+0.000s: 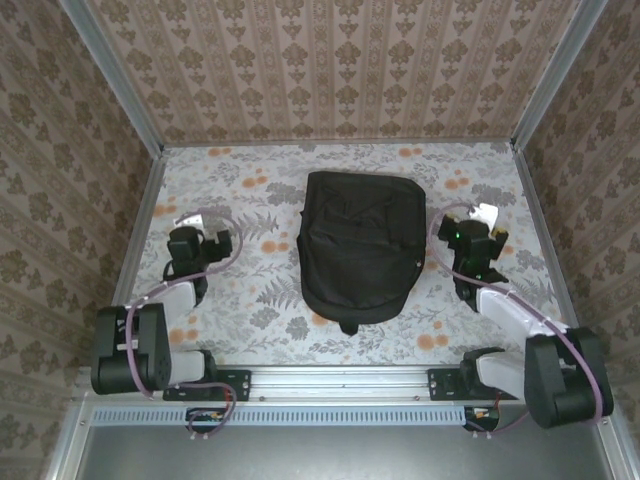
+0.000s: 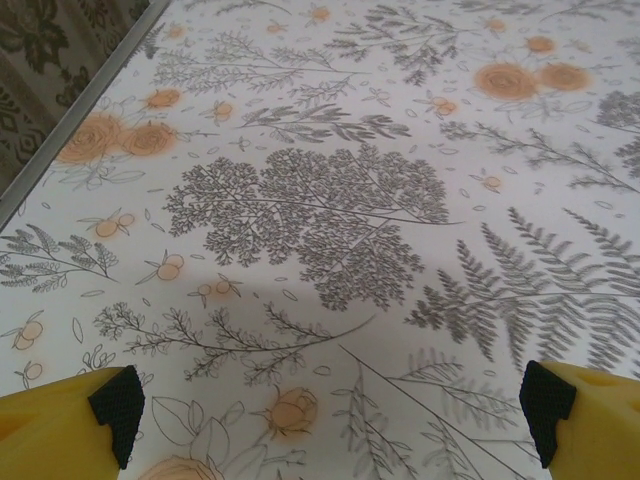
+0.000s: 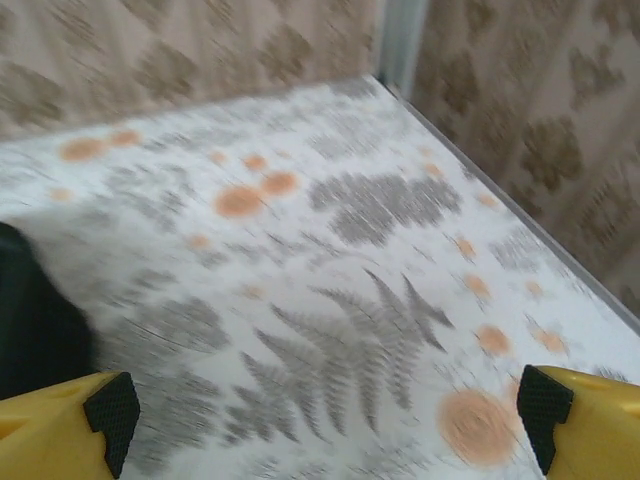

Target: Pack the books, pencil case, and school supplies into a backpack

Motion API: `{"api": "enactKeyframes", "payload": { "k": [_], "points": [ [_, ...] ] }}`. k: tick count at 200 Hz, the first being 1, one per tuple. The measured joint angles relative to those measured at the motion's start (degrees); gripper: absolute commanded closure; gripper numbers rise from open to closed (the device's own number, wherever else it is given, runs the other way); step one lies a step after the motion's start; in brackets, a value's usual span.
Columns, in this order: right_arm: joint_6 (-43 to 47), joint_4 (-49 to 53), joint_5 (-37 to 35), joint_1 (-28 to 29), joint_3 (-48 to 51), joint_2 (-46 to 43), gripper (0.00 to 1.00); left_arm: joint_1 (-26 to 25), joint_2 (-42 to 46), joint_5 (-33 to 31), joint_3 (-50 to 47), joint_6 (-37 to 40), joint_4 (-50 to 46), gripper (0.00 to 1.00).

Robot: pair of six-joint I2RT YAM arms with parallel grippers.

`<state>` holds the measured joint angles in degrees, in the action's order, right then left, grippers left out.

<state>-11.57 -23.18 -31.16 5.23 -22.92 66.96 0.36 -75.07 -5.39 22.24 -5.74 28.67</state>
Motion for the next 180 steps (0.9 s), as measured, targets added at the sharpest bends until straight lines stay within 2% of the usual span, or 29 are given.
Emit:
{"api": "enactKeyframes", "payload": {
  "k": [18,31,44,70,80,118,180],
  "points": [
    [-0.31,-6.36,1.64,-2.10,6.03,2.60,0.00,0.79,-1.73,-0.66,-3.82,0.63,8.96,0.00],
    [0.46,-10.36,3.63,-2.89,7.72,4.68,0.00,1.09,-6.56,-0.81,-6.56,1.09,19.21,0.00],
    [1.64,-16.85,5.92,-3.02,7.67,8.41,0.00,1.25,-12.00,-0.20,-7.21,1.95,24.04,0.00],
    [4.28,-26.99,13.42,-4.00,6.01,18.78,0.00,-0.13,-13.70,0.26,-3.63,4.15,21.42,0.00],
    [4.96,-25.92,15.58,-4.11,4.31,20.81,0.00,-1.07,-13.70,0.24,-1.31,5.01,21.35,0.00],
    [7.06,-26.16,19.50,-4.07,0.72,21.18,0.00,-1.88,-13.60,0.42,0.79,6.45,20.96,0.00],
    [8.24,-26.18,19.85,-3.69,0.59,21.18,0.00,-1.84,-13.60,0.44,0.79,6.91,20.57,0.00]
  ]
}}
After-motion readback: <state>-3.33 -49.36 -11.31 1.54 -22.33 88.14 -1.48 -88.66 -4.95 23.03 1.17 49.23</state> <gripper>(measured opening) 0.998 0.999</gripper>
